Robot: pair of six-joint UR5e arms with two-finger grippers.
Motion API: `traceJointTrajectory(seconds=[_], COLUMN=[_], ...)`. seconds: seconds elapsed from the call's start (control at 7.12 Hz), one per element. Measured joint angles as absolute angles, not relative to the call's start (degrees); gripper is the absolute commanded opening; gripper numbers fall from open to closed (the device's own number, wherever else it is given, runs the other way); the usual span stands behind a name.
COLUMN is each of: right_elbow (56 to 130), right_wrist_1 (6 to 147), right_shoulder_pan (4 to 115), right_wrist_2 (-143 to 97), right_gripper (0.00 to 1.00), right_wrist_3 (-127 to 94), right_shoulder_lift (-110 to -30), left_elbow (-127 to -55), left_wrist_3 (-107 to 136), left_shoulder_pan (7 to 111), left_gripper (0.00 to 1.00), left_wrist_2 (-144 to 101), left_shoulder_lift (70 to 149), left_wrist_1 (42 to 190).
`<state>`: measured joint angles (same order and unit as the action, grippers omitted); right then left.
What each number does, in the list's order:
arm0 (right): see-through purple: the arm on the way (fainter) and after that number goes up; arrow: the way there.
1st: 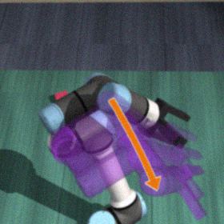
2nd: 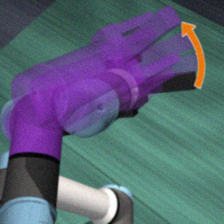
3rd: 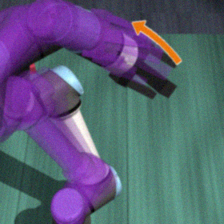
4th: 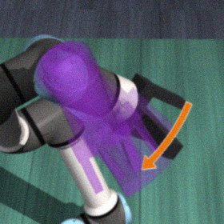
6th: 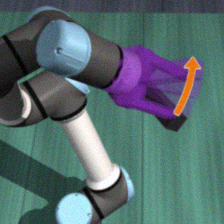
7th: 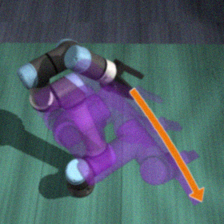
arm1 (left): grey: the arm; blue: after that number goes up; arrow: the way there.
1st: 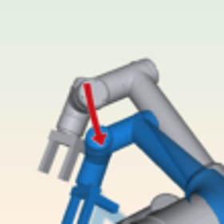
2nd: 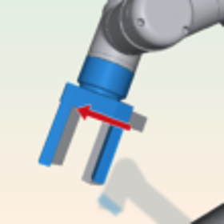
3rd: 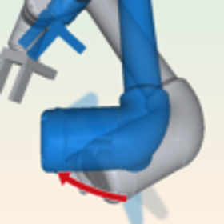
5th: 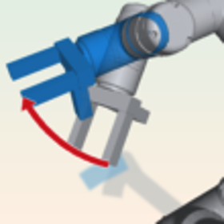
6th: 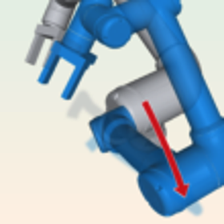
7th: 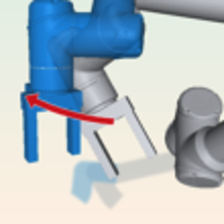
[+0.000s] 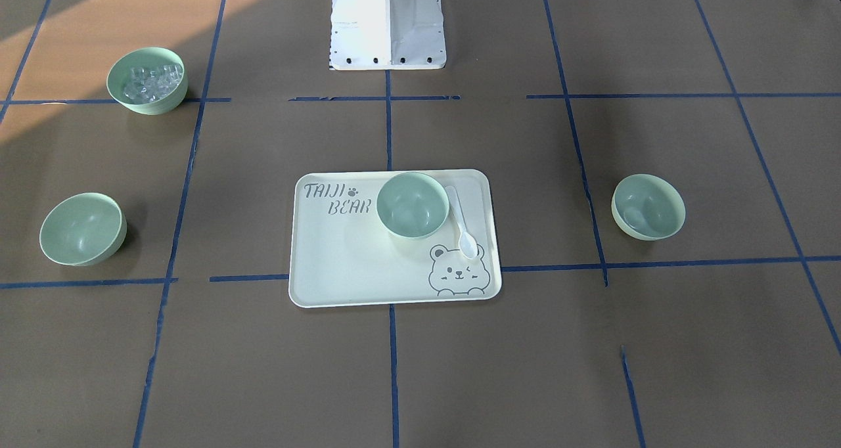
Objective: Stack green bowls together
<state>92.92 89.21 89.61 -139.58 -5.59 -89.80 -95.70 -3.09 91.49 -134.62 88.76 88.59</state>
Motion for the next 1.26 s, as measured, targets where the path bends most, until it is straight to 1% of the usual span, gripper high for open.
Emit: traceJointTrajectory(seconds=[0.28, 0.56, 0.84, 1.26], right_elbow=[93.20, 93.78, 94.51, 94.40], right_wrist_1=[89.25, 89.22, 89.25, 89.56], right_shoulder_pan=[89.64, 89.64, 89.33, 88.74], right_wrist_2=[-139.06, -138.80, -138.76, -139.16], right_gripper=[1.00, 1.00, 1.00, 1.00], right_wrist_3=[-5.90, -6.20, -6.31, -6.56], right_shoulder_lift=[-89.67, -89.41, -88.98, -85.54], left_elbow=[-96.21, -98.49, -99.37, -97.54], left_wrist_3=[-3.15, -2.93, 6.87, 35.05], left_shoulder_pan=[91.49, 89.89, 83.81, 70.92], left_gripper=[1.00, 1.00, 1.00, 0.98], left_wrist_2=[-134.70, -134.77, -134.75, -133.45], left_shoulder_lift=[88.72, 89.59, 90.07, 90.20], left_wrist_1=[88.65, 90.27, 99.67, 118.27])
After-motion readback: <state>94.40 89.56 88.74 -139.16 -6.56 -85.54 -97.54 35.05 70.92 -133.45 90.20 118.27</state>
